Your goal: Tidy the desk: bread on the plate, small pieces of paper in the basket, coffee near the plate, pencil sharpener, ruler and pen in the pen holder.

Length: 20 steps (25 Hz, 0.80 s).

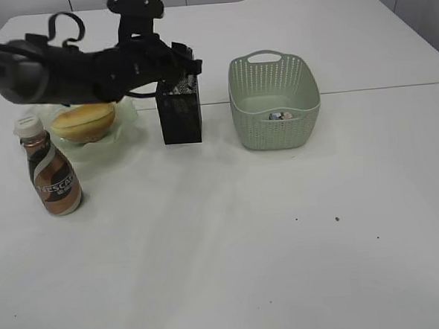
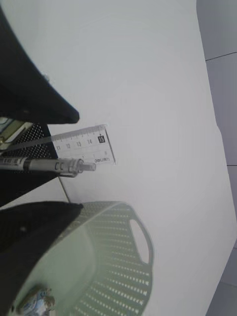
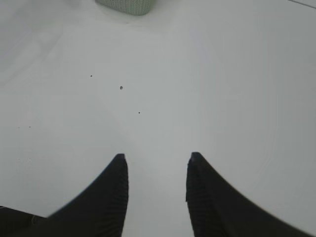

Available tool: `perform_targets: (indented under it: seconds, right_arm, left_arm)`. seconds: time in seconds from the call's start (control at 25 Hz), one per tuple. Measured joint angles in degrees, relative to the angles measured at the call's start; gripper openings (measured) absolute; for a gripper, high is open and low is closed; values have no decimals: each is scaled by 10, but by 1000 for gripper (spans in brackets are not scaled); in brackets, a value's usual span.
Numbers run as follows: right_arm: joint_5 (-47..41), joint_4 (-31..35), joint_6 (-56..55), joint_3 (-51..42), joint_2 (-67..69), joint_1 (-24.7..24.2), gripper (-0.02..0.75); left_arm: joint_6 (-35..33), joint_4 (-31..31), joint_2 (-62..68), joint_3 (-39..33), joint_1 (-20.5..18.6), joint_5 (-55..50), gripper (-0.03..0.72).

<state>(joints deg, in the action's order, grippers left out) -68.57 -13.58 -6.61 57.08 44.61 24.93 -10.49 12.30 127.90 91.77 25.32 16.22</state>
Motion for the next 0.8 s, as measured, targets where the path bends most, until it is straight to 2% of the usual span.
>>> perform_targets:
  seconds: [0.24,0.48,0.64,0.72,0.8]
  right_arm:
    - [-2,0,0,0,0,0,293]
    - [-22,0,-24,11,0,0,295]
    - [-26,0,-29,40,0,0,336]
    - [-30,2,-30,47,0,0,365]
    - [-34,10,-30,49,0,0,378]
  left_arm:
    - [-16,0,-103,0,-1,-190,382]
    - [-8,-20,-194,0,-23,-409,382]
    - [105,-86,-243,0,-56,-544,382]
    - [165,-144,-261,0,-69,-619,382]
    - [197,-205,-271,0,-78,-692,382]
